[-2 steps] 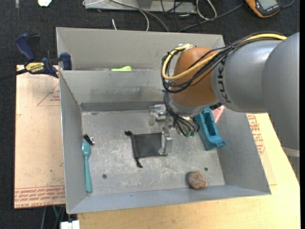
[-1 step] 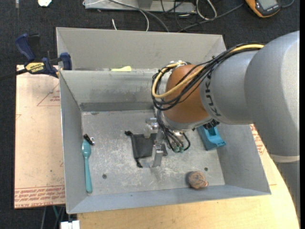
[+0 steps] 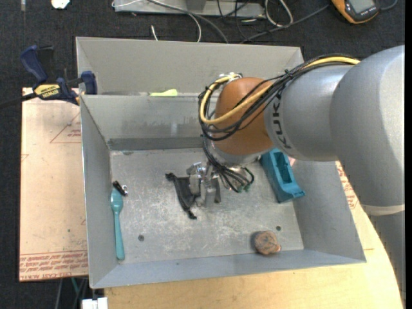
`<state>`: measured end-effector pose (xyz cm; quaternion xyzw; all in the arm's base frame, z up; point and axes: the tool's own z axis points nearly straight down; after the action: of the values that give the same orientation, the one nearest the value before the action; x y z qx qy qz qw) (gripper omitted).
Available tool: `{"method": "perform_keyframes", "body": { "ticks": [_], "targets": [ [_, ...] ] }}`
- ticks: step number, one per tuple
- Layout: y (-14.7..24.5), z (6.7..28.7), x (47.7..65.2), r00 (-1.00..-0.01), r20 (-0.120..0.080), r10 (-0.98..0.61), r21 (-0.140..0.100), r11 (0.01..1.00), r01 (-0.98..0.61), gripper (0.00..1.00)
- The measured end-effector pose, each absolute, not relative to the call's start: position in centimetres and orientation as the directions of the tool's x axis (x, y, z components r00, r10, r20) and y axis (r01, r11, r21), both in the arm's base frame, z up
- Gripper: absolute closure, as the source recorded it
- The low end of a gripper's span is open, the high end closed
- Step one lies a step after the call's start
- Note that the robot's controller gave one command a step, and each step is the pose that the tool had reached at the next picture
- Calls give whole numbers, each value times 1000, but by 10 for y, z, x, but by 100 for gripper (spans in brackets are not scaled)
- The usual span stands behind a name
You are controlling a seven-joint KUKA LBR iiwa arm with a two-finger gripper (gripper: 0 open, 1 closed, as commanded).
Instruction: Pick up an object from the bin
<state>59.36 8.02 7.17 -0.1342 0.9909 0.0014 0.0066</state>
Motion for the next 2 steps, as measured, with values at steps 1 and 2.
{"method": "perform_keyframes", "body": {
  "ticks": [1,2],
  "targets": [
    [80,72,594,-964,-13,-266,1,964,-266,100],
    [79,88,589,-964,-3,-265,3,964,-265,100]
  ]
}}
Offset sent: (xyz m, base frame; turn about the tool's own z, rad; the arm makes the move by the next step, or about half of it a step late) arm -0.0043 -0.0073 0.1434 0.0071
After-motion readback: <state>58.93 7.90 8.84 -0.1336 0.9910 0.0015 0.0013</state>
